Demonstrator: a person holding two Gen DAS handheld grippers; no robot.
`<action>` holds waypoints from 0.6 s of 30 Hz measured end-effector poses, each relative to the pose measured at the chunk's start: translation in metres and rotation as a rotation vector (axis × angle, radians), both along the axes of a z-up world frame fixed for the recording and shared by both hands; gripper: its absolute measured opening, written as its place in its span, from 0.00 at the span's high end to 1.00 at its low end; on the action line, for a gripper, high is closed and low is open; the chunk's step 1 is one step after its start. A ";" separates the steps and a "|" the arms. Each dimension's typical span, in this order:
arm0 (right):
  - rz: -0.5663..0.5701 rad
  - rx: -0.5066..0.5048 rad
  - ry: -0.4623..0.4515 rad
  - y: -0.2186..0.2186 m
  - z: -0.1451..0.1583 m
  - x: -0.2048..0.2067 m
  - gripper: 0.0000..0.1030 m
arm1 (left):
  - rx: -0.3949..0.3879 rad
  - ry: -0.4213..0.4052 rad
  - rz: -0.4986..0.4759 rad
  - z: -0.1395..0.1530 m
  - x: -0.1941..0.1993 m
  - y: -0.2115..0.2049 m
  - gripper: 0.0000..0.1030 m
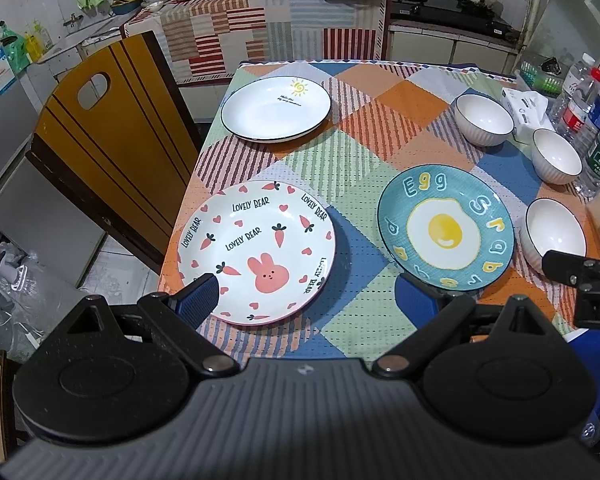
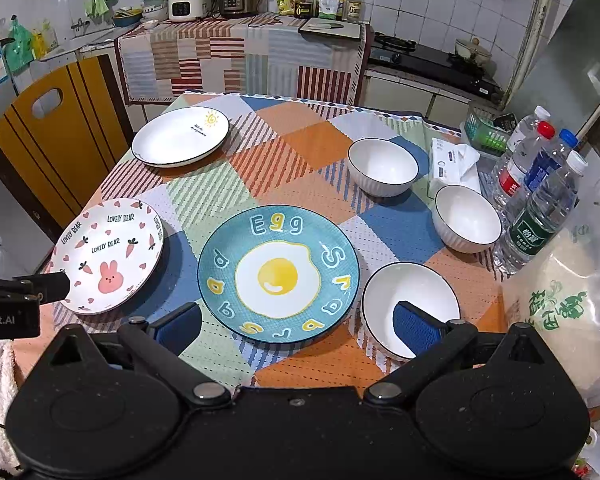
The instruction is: Organize plates and bowls
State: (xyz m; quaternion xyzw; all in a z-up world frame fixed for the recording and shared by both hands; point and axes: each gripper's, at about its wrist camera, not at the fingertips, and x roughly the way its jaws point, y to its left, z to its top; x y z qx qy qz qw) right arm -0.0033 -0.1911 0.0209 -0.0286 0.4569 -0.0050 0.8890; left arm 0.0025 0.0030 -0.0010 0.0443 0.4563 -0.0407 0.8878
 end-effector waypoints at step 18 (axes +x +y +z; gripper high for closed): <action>0.022 -0.010 0.005 0.005 -0.002 0.000 0.00 | -0.029 0.015 0.002 0.000 -0.002 0.005 0.07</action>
